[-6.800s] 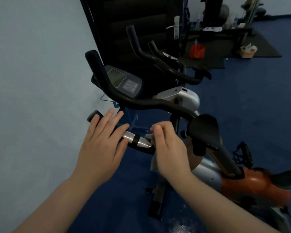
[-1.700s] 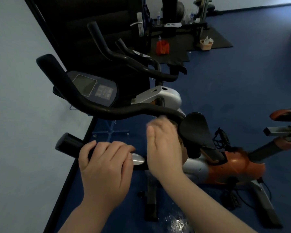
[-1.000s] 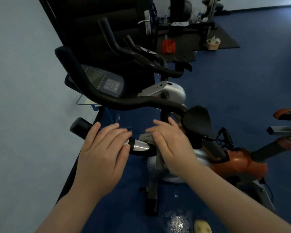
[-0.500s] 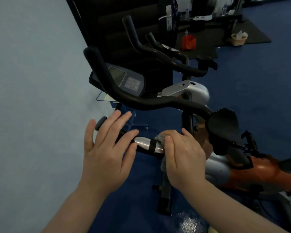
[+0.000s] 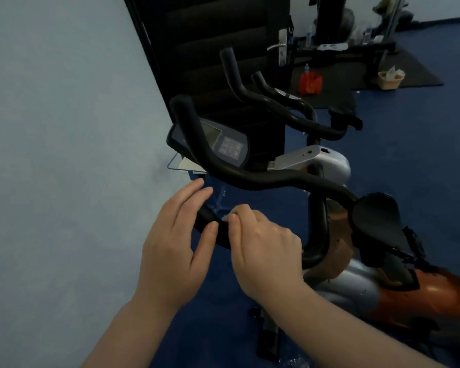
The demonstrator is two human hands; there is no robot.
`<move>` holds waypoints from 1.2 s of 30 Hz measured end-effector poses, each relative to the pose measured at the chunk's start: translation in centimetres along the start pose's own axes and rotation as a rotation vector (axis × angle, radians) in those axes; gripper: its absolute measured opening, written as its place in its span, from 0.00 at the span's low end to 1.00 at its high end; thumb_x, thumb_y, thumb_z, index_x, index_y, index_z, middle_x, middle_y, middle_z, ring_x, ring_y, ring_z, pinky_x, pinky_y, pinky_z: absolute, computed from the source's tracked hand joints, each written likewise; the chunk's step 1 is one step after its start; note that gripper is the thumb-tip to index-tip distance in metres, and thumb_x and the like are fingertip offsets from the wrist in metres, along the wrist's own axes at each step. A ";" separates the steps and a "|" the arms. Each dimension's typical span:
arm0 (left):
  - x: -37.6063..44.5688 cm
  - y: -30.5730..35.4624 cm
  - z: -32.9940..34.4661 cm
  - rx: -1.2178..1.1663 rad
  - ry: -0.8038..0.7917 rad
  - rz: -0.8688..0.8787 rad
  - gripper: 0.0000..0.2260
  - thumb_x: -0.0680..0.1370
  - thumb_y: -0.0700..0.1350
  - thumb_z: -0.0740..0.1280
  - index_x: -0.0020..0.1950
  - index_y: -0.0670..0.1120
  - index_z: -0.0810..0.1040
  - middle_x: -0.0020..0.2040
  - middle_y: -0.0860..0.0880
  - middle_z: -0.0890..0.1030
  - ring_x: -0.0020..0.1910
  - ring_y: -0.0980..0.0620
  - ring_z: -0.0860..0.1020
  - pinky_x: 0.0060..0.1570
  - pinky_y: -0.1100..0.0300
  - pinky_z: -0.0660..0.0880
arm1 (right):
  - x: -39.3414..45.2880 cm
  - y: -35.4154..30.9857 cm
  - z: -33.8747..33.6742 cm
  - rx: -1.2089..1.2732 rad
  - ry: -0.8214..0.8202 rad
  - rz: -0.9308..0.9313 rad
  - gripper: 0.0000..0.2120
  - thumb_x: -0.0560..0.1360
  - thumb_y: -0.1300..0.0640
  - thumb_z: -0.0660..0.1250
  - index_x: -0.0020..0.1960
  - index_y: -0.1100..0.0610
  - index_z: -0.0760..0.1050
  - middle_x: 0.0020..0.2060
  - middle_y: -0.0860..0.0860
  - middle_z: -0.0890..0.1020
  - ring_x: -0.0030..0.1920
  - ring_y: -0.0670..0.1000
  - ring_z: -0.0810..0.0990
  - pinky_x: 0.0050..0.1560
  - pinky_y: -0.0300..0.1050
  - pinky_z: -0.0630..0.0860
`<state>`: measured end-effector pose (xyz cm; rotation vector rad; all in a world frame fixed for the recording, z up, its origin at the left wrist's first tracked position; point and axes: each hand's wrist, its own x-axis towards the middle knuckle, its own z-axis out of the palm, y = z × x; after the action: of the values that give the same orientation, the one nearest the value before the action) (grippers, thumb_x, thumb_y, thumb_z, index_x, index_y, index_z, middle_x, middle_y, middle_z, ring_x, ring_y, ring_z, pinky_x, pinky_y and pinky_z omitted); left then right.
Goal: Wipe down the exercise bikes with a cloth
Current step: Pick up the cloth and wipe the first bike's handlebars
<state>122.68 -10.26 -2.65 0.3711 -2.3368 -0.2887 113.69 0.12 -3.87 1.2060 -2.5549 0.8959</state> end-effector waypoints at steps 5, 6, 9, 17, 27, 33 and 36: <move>0.0 -0.5 -1.7 -0.049 0.023 -0.063 0.17 0.79 0.48 0.61 0.67 0.45 0.72 0.63 0.53 0.75 0.64 0.60 0.72 0.64 0.69 0.66 | 1.2 -1.8 0.8 0.020 0.003 -0.034 0.19 0.79 0.46 0.39 0.47 0.49 0.67 0.36 0.46 0.77 0.27 0.49 0.69 0.26 0.43 0.58; 0.1 -0.6 -1.9 -0.046 0.031 -0.073 0.17 0.79 0.48 0.60 0.67 0.45 0.72 0.62 0.54 0.76 0.63 0.60 0.72 0.63 0.70 0.66 | 1.3 -2.0 0.8 0.040 0.014 -0.045 0.14 0.79 0.49 0.45 0.47 0.50 0.67 0.35 0.46 0.77 0.27 0.50 0.70 0.26 0.44 0.61; 0.1 -0.8 -2.3 -0.046 0.031 -0.107 0.17 0.80 0.50 0.58 0.66 0.46 0.72 0.61 0.56 0.75 0.61 0.61 0.72 0.61 0.72 0.65 | 1.9 -3.1 0.6 0.136 0.058 -0.049 0.14 0.78 0.53 0.47 0.48 0.53 0.71 0.36 0.49 0.78 0.30 0.54 0.76 0.29 0.49 0.70; -1.0 -1.7 -3.6 -0.079 0.111 -0.167 0.15 0.81 0.48 0.55 0.66 0.49 0.72 0.59 0.60 0.74 0.60 0.66 0.71 0.58 0.75 0.65 | 3.4 -4.7 1.0 0.408 0.214 -0.116 0.16 0.78 0.51 0.48 0.44 0.52 0.73 0.35 0.46 0.77 0.34 0.52 0.76 0.31 0.48 0.70; -6.3 -3.3 -7.3 -0.070 0.164 -0.299 0.15 0.80 0.47 0.56 0.65 0.49 0.73 0.60 0.57 0.76 0.59 0.61 0.73 0.58 0.76 0.64 | 0.7 -5.1 2.4 0.257 0.310 -0.869 0.14 0.73 0.60 0.60 0.29 0.58 0.75 0.25 0.52 0.74 0.26 0.53 0.71 0.28 0.45 0.70; -10.9 -4.3 -6.8 -0.163 0.134 -0.416 0.15 0.79 0.52 0.55 0.64 0.56 0.72 0.58 0.67 0.74 0.59 0.70 0.70 0.54 0.75 0.66 | -8.0 -2.3 6.3 0.251 -0.295 -0.352 0.17 0.78 0.46 0.54 0.40 0.53 0.74 0.35 0.48 0.78 0.37 0.48 0.75 0.39 0.50 0.74; -12.6 -4.3 -3.8 -0.203 -0.001 -0.439 0.11 0.80 0.50 0.57 0.62 0.57 0.72 0.57 0.66 0.73 0.57 0.69 0.71 0.55 0.72 0.67 | -10.9 0.6 7.8 0.281 -0.466 -0.069 0.10 0.75 0.41 0.58 0.45 0.48 0.70 0.38 0.45 0.76 0.38 0.45 0.74 0.40 0.47 0.74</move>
<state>134.75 -10.27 -9.45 0.7805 -2.1816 -0.7296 121.10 2.86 -14.71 1.7554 -2.7722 1.0951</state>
